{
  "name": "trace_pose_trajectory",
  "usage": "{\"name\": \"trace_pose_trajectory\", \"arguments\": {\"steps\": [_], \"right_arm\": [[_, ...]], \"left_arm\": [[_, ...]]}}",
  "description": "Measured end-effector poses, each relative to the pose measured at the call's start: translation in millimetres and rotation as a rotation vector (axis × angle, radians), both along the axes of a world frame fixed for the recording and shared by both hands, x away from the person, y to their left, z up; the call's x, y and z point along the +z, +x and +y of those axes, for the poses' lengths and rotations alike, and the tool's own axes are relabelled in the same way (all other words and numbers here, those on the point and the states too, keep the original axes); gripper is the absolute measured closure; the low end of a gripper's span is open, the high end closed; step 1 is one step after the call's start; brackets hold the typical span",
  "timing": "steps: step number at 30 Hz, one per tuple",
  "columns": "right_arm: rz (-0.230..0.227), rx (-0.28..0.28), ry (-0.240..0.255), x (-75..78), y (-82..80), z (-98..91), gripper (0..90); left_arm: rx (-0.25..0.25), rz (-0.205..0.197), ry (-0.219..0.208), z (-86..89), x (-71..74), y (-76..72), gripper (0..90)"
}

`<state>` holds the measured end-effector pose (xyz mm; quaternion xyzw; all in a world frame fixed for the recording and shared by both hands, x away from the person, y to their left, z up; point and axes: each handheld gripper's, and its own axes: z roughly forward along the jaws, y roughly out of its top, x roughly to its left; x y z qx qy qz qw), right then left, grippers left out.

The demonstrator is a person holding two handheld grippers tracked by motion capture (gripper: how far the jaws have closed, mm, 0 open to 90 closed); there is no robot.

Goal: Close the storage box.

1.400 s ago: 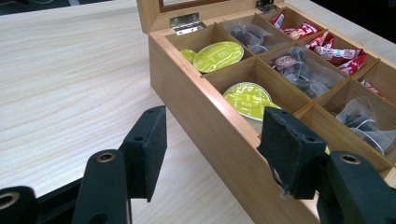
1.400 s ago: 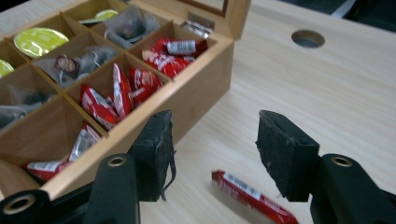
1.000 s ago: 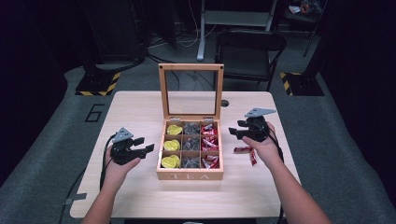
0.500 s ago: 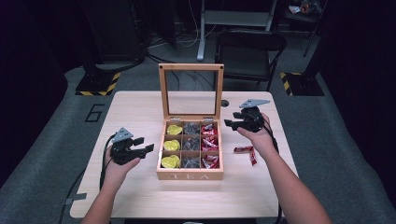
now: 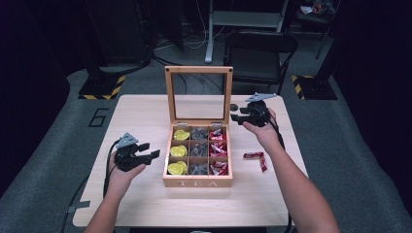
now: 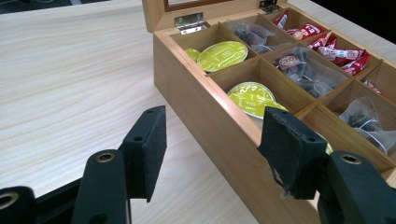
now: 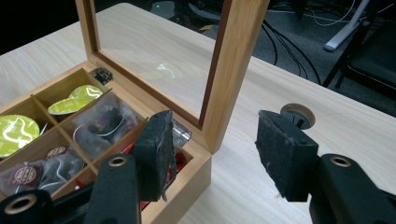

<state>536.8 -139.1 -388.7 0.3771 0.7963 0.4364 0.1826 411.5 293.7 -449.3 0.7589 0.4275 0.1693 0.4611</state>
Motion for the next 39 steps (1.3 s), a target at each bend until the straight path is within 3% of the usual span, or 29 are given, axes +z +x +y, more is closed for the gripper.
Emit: {"name": "trace_pose_trajectory", "arguments": {"steps": [20,39], "right_arm": [[0.028,-0.018,-0.002,-13.4,31.6,21.3,44.8],[0.038,-0.028,0.009,-14.9,52.0,34.4,46.4]], "left_arm": [[-0.005,0.009,0.000,-0.1,-0.6,0.0,41.1],[0.000,0.018,-0.011,2.1,-2.2,0.9,41.1]]}}
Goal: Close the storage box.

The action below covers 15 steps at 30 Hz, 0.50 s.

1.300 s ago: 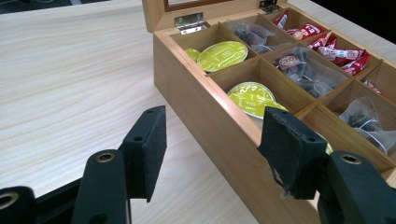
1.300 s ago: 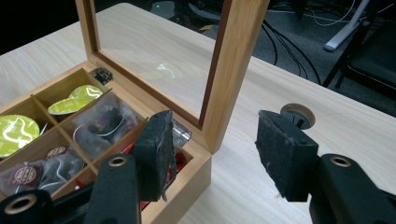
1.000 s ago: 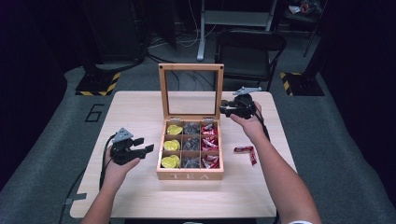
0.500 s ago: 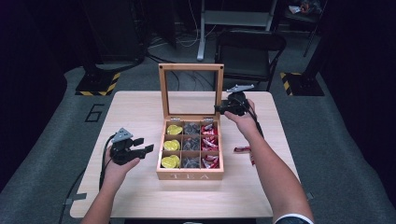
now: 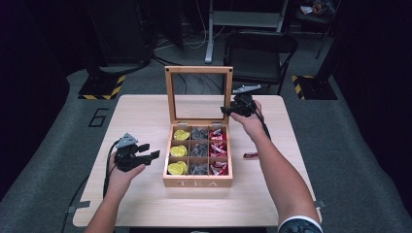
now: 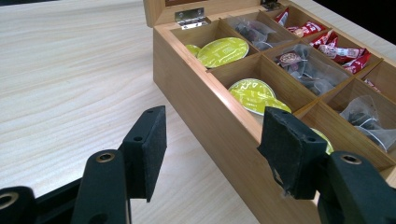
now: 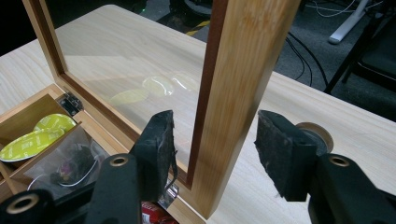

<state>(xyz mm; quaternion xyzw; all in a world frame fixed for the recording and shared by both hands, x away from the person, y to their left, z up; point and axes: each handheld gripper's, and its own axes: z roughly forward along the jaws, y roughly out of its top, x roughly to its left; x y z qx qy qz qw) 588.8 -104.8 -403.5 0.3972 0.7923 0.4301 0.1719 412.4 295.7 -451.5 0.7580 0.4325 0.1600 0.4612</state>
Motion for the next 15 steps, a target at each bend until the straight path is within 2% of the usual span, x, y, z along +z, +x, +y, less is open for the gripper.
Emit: {"name": "trace_pose_trajectory", "arguments": {"steps": [5,8,14,15], "right_arm": [[-0.004,0.025,0.001,0.9,1.3,3.1,49.6],[-0.012,0.036,-0.018,1.3,2.7,3.0,51.9],[-0.006,0.038,-0.003,1.3,5.0,-2.3,62.2],[-0.008,0.043,-0.001,1.7,5.5,-3.5,62.8]], "left_arm": [[0.008,0.000,-0.006,0.5,0.0,-0.2,41.1],[0.006,-0.001,-0.005,1.0,0.0,-0.2,41.1],[0.007,-0.001,-0.002,2.3,-0.4,0.2,41.1],[0.013,0.005,-0.012,1.5,-0.6,-0.2,41.1]]}}
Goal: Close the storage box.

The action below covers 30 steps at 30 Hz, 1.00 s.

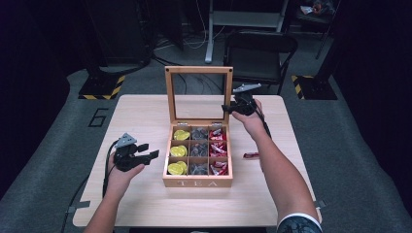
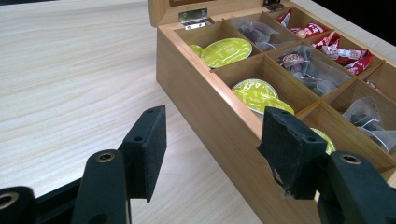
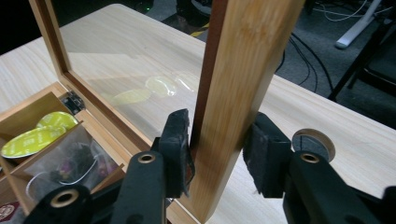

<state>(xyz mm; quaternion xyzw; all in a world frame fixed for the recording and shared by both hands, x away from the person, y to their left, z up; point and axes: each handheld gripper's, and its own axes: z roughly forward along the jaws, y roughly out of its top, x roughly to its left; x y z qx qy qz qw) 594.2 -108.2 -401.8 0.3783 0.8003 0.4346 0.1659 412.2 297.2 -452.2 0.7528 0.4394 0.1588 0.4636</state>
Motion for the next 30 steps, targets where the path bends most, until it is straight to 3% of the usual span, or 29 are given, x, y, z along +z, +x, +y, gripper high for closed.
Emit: {"name": "trace_pose_trajectory", "arguments": {"steps": [6,15,30], "right_arm": [[0.024,0.010,0.021,2.2,-1.5,-3.2,64.9],[0.023,0.021,0.007,5.8,-9.0,-3.4,66.0],[-0.032,0.051,-0.014,5.7,-24.2,-4.0,66.0]], "left_arm": [[-0.009,0.004,0.007,-1.0,-0.4,0.6,41.1],[-0.008,0.004,0.011,0.2,1.0,3.2,41.1],[-0.040,0.001,-0.007,-6.7,18.0,18.7,43.3]]}}
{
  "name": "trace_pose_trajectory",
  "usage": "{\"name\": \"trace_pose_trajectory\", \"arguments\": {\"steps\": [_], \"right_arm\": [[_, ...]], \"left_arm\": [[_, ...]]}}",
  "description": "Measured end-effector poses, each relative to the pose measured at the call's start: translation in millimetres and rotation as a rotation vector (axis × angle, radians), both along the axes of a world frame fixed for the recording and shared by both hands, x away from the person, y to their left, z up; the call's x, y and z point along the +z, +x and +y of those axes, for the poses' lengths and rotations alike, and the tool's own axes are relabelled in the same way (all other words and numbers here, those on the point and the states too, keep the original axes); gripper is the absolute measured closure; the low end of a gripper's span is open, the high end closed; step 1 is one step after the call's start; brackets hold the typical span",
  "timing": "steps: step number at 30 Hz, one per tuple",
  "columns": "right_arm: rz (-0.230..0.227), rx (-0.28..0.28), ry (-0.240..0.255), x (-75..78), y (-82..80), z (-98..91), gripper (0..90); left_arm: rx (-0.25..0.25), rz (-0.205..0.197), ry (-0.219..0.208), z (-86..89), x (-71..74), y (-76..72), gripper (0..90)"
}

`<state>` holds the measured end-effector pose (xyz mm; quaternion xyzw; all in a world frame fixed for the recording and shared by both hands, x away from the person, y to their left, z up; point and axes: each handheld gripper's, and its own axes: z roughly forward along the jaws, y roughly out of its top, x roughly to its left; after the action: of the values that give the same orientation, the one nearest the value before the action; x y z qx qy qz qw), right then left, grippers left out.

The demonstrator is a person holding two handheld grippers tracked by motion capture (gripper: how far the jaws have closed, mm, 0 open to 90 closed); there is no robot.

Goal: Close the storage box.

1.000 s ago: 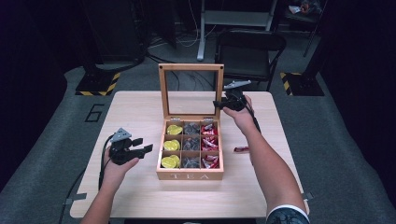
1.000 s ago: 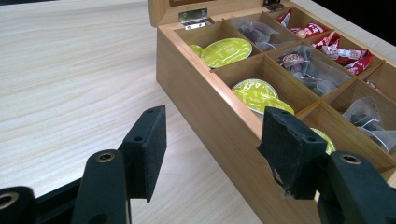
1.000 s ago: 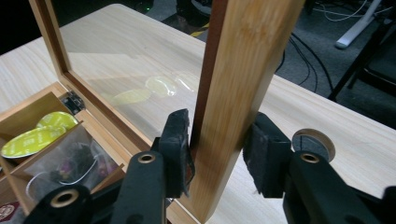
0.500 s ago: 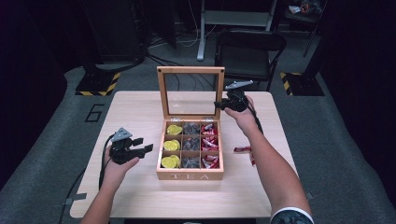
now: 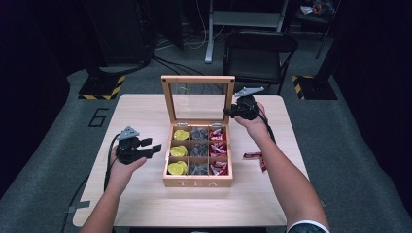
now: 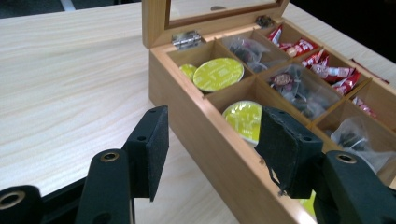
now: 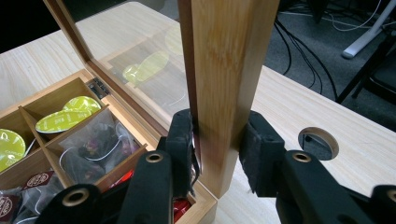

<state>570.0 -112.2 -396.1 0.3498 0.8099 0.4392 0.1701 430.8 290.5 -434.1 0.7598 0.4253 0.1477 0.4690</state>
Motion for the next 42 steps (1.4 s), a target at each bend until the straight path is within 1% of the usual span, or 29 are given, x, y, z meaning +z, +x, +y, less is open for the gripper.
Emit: {"name": "trace_pose_trajectory", "arguments": {"steps": [1,4,5,7,8,10,14,15,16,18,19,21,22,24,25,30,32,34,35,36,37,42], "right_arm": [[0.001,-0.001,0.002,-0.1,-0.7,0.1,66.0],[-0.009,0.001,-0.004,-0.3,-2.3,0.1,65.9],[-0.013,0.001,-0.001,-0.7,-3.0,0.2,65.8],[-0.012,-0.003,0.003,-1.1,-4.7,0.2,65.7],[-0.021,0.001,-0.001,-1.2,-5.2,0.0,65.6],[-0.019,-0.001,0.001,-1.4,-7.2,0.3,65.5],[-0.030,0.003,-0.010,-1.5,-10.8,0.5,65.3],[-0.034,0.005,-0.014,-1.4,-11.4,0.6,65.2],[-0.036,0.006,-0.014,-1.5,-12.2,0.8,65.1],[-0.043,0.006,-0.016,-1.9,-13.7,0.7,65.0],[-0.045,0.005,-0.017,-2.2,-14.5,0.8,64.9],[-0.046,0.001,-0.011,-2.8,-16.2,1.0,64.8],[-0.053,0.004,-0.014,-3.0,-16.4,0.7,64.7],[-0.051,0.001,-0.011,-3.4,-18.2,0.7,64.6],[-0.057,0.006,-0.012,-3.7,-18.4,0.6,64.5],[-0.060,0.008,-0.019,-4.1,-22.7,0.9,64.0],[-0.068,0.013,-0.026,-4.4,-24.3,0.7,63.8],[-0.077,0.012,-0.028,-5.0,-26.2,1.1,63.4],[-0.084,0.022,-0.032,-5.2,-26.9,0.7,63.3],[-0.083,0.011,-0.030,-5.8,-28.8,1.3,63.2],[-0.092,0.025,-0.026,-6.3,-29.8,1.2,63.1],[-0.109,0.014,-0.025,-8.6,-35.5,2.1,62.4]], "left_arm": [[-0.009,0.002,0.007,0.3,3.1,2.2,43.3],[-0.015,0.004,-0.016,1.8,11.2,10.0,44.3],[-0.016,0.010,-0.023,2.4,13.6,12.6,44.9],[-0.013,0.011,-0.027,3.1,18.1,17.9,45.0],[-0.014,0.007,-0.029,3.1,20.3,20.5,45.0],[-0.011,0.006,-0.031,2.1,25.4,25.4,45.0],[-0.019,-0.004,-0.022,-0.9,36.3,34.6,44.7],[-0.016,-0.009,-0.032,-2.4,38.6,36.8,44.7],[-0.024,-0.007,-0.033,-3.0,41.6,39.1,45.1],[-0.029,-0.022,-0.032,-4.7,47.7,43.6,46.1],[-0.030,-0.023,-0.034,-6.1,50.8,45.8,46.3],[-0.033,-0.035,-0.022,-8.6,57.5,49.3,46.2],[-0.034,-0.040,-0.022,-10.0,60.5,51.0,46.2],[-0.034,-0.047,-0.016,-13.1,65.9,53.8,46.1],[-0.033,-0.055,-0.017,-14.3,67.8,55.2,46.1],[-0.031,-0.053,-0.015,-18.6,72.7,61.1,46.1],[-0.035,-0.053,-0.004,-19.8,74.1,62.4,46.1],[-0.035,-0.059,-0.008,-20.9,74.6,62.8,46.1],[-0.034,-0.061,-0.005,-21.3,74.7,62.8,46.1],[-0.036,-0.062,-0.001,-21.3,74.9,62.8,46.1],[-0.036,-0.065,0.001,-21.4,74.9,62.8,46.2],[-0.043,-0.086,-0.007,-22.4,77.1,60.1,50.8]]}}
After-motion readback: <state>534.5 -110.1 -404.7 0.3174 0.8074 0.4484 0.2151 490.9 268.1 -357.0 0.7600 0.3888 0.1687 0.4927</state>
